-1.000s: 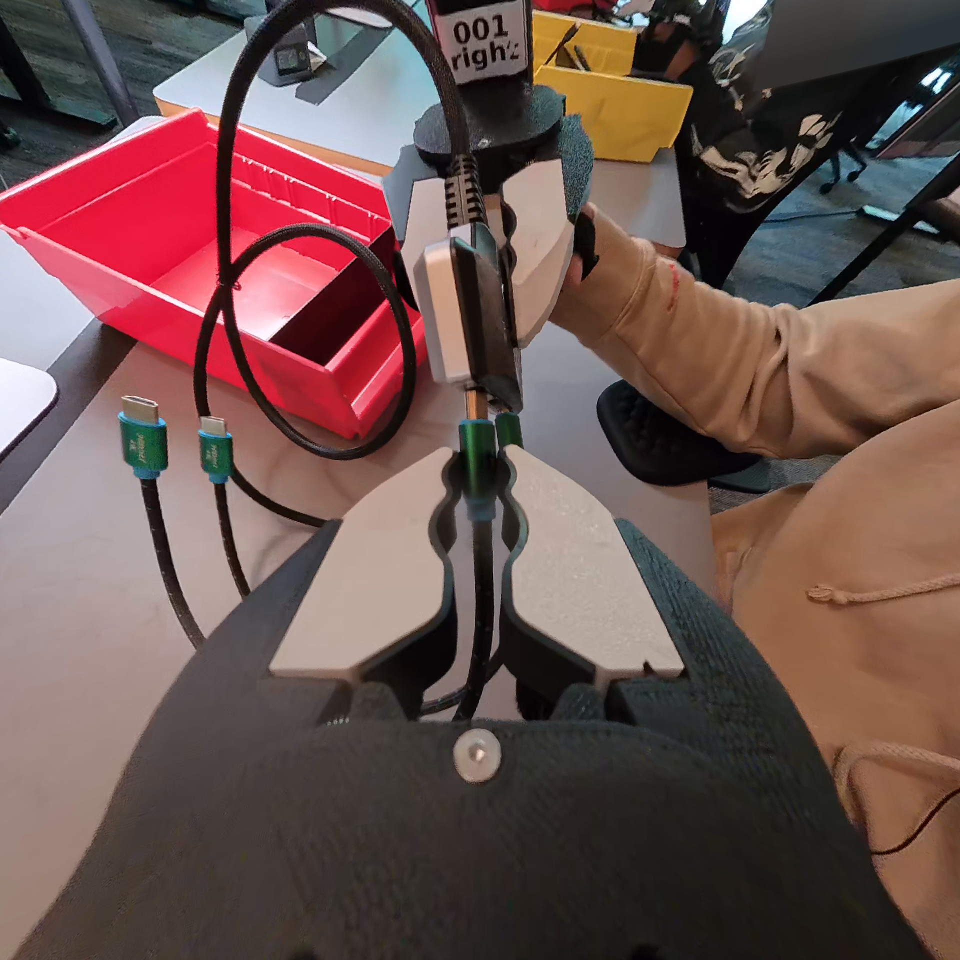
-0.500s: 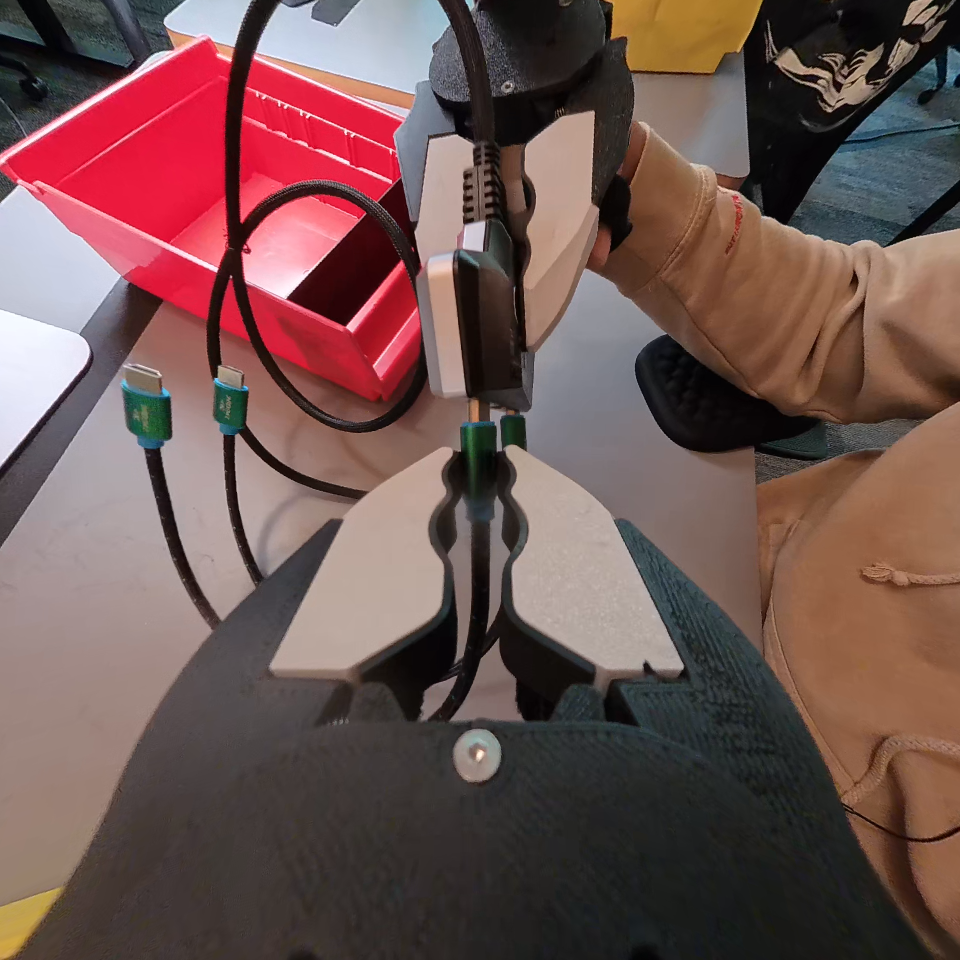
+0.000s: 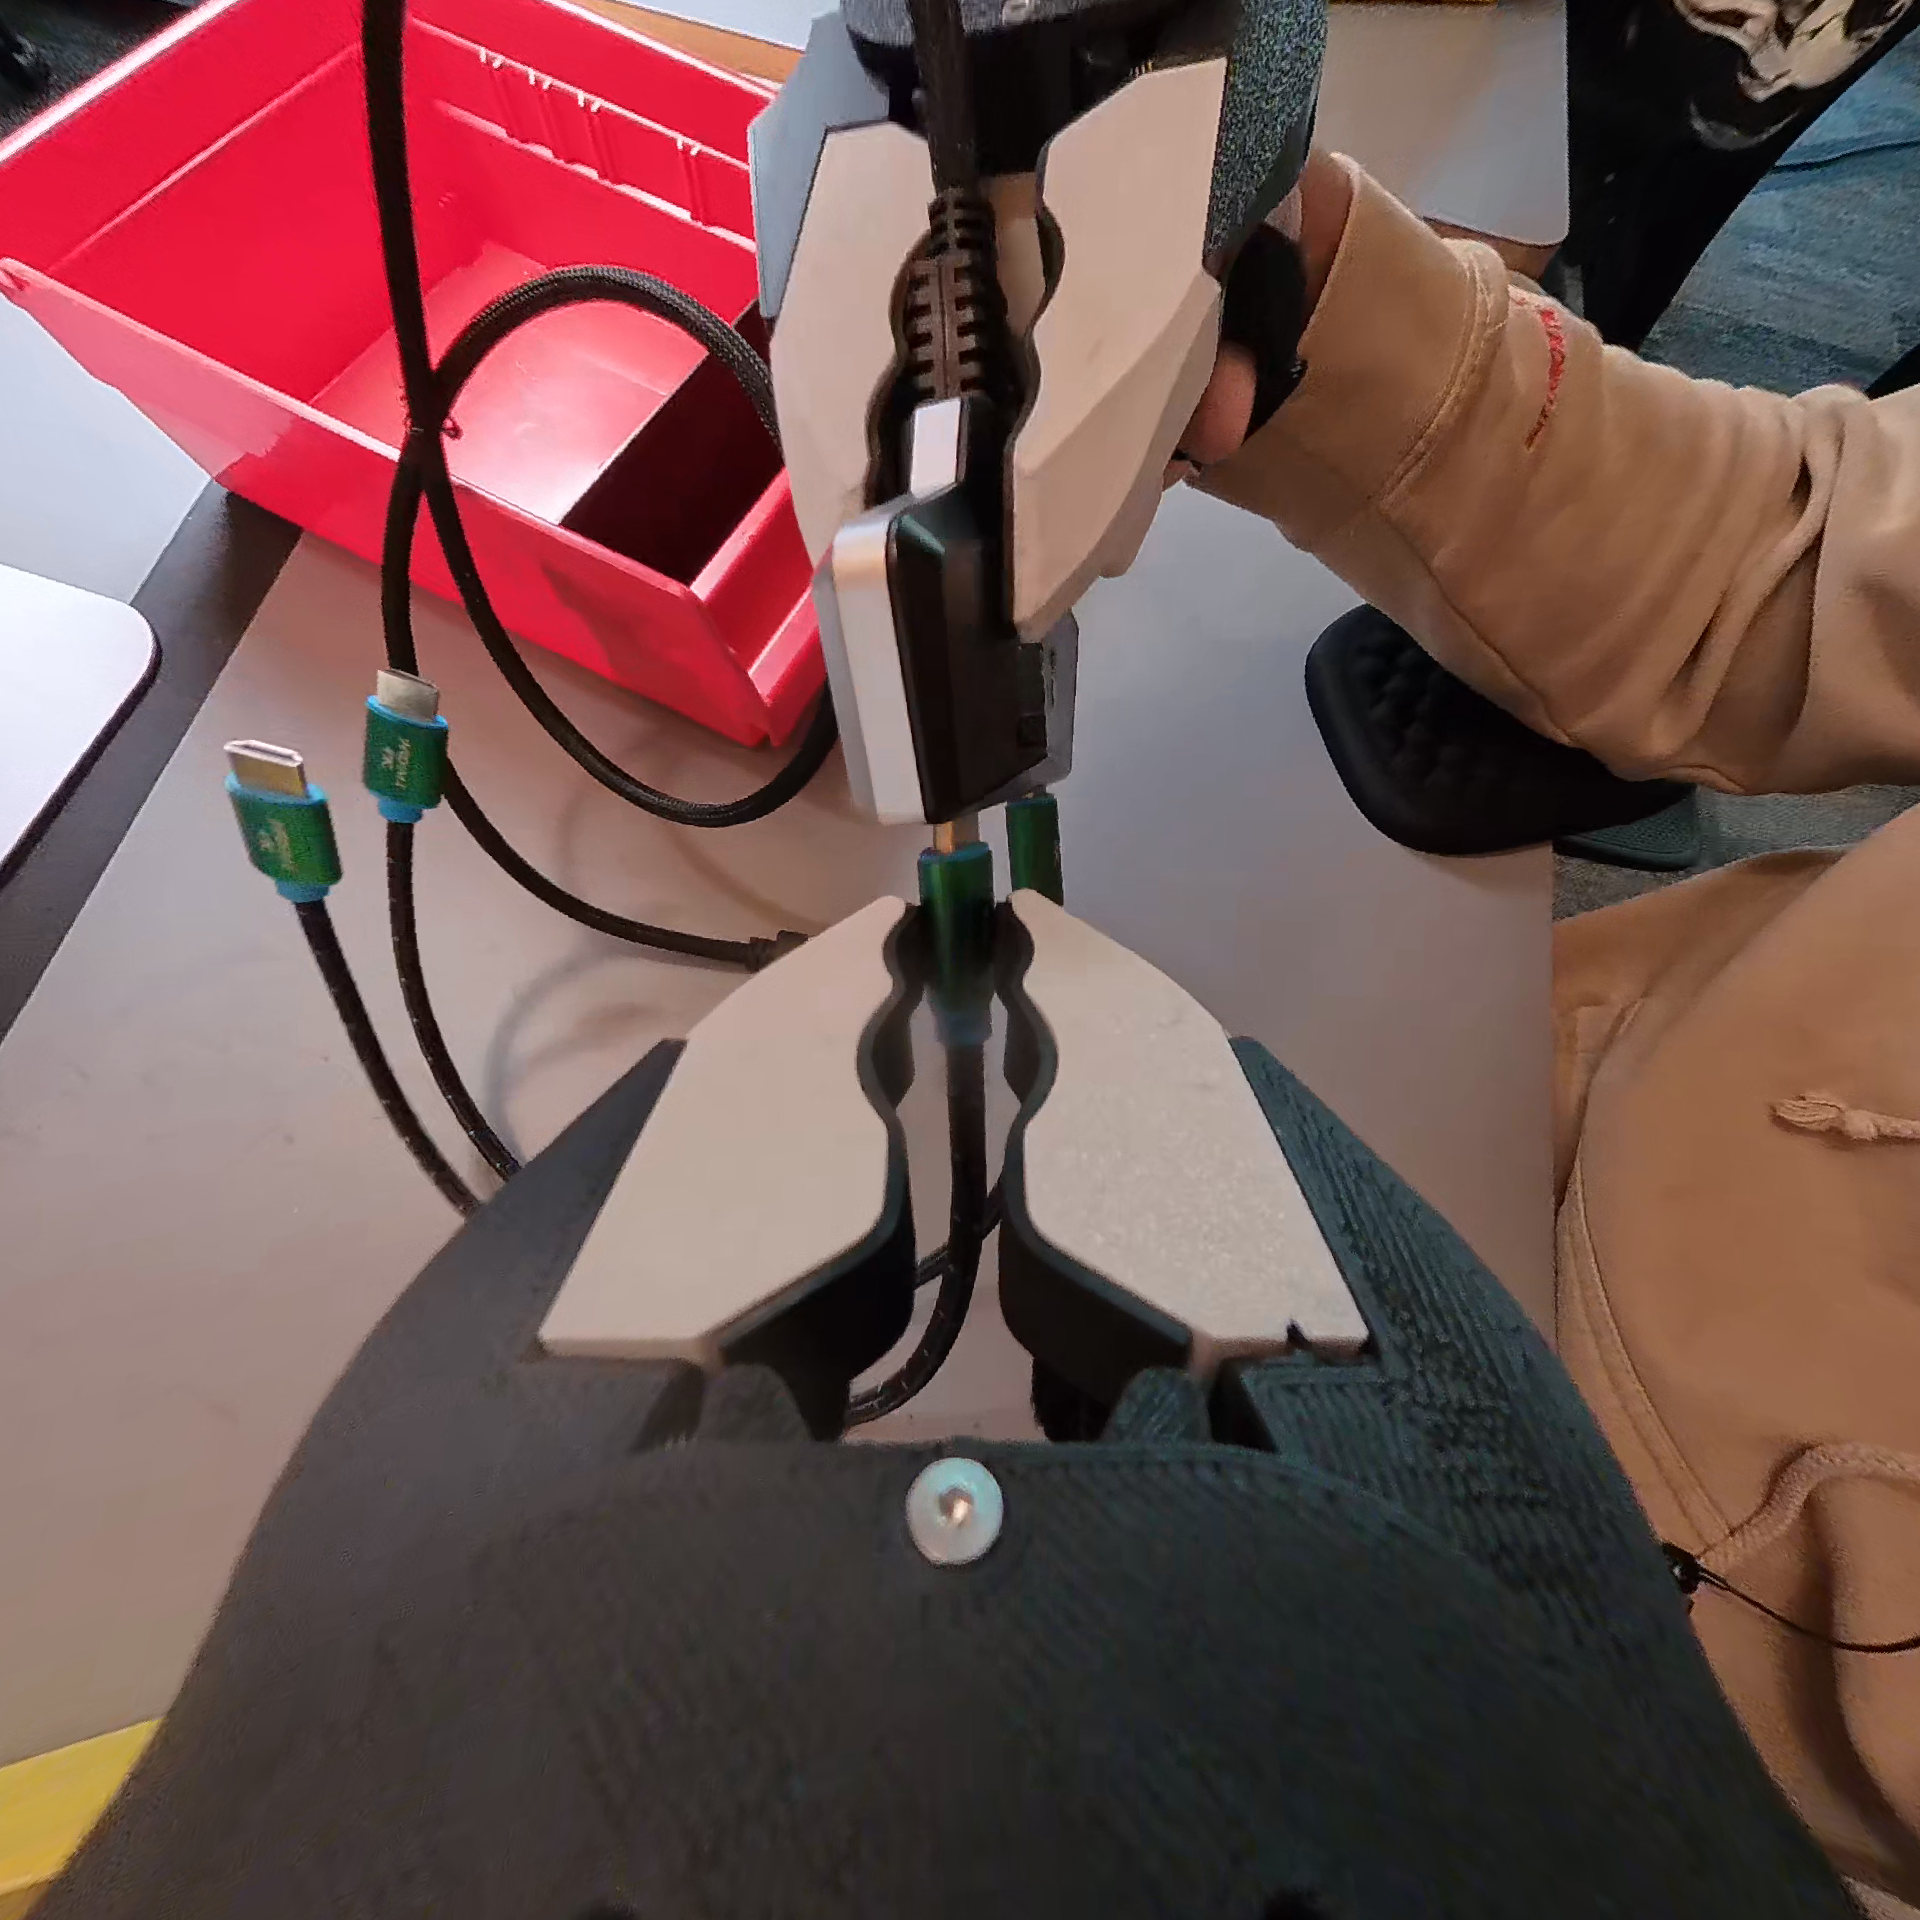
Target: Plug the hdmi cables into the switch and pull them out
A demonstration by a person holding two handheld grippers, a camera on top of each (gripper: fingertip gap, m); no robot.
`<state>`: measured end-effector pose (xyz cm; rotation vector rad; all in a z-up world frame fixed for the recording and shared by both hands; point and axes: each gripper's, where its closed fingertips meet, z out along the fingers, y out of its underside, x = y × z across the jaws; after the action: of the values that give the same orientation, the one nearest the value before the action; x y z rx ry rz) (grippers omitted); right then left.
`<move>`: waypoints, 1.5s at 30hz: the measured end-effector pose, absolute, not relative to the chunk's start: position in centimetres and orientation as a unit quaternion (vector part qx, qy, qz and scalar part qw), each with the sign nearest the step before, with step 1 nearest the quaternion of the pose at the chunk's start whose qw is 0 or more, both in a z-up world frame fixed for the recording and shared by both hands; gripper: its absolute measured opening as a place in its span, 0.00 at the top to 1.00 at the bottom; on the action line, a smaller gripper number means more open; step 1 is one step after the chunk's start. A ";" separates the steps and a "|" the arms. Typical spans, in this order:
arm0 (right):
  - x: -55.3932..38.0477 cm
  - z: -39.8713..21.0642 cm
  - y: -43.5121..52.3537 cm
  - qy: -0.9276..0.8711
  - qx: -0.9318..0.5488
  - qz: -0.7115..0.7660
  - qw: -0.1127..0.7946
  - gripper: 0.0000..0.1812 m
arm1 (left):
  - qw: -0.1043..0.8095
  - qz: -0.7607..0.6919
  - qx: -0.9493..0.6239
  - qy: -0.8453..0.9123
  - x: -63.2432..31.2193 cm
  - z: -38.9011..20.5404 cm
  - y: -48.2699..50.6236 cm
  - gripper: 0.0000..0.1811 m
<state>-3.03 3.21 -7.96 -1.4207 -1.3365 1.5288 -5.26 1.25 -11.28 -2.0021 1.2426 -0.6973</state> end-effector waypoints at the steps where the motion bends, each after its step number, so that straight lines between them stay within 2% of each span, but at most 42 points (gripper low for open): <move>1: -3.0 -8.0 3.1 -0.509 -0.544 0.588 0.315 0.88 | 0.337 -0.277 -0.765 0.474 -5.2 -11.1 1.2 0.93; 12: -2.8 -9.9 2.1 -0.535 -0.558 0.582 0.254 0.88 | 0.298 -0.362 -0.746 0.473 -4.8 -11.6 0.6 0.94; 20: -2.7 -11.2 2.2 -0.546 -0.561 0.572 0.243 0.88 | 0.295 -0.352 -0.745 0.485 -4.4 -12.9 0.9 0.94; 26: -3.4 -9.9 2.8 -0.534 -0.557 0.569 0.284 0.88 | 0.366 -0.365 -0.712 0.475 -4.6 -11.1 1.9 0.93; 29: -3.1 -10.0 2.2 -0.553 -0.551 0.554 0.289 0.88 | 0.393 -0.384 -0.695 0.464 -4.5 -10.0 1.9 0.83; 31: -3.2 -10.0 1.9 -0.561 -0.546 0.550 0.293 0.88 | 0.400 -0.394 -0.687 0.460 -3.9 -9.7 1.8 0.80; 36: -4.0 -10.0 2.2 -0.556 -0.564 0.534 0.296 0.87 | 0.396 -0.374 -0.694 0.470 -3.4 -10.5 2.3 0.87; 38: -4.2 -9.2 3.3 -0.523 -0.584 0.539 0.307 0.83 | 0.417 -0.395 -0.685 0.448 -3.6 -9.5 2.8 0.88; 41: -3.6 -8.0 4.3 -0.496 -0.583 0.546 0.340 0.83 | 0.437 -0.423 -0.673 0.421 -4.6 -8.0 3.1 0.88; 45: -3.7 -7.6 3.5 -0.503 -0.565 0.558 0.341 0.84 | 0.451 -0.433 -0.660 0.416 -5.0 -6.7 2.7 0.88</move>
<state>-3.73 3.50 -7.62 -1.4707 -1.3076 1.4509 -5.02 2.67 -6.67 -1.6323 1.0285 -1.0707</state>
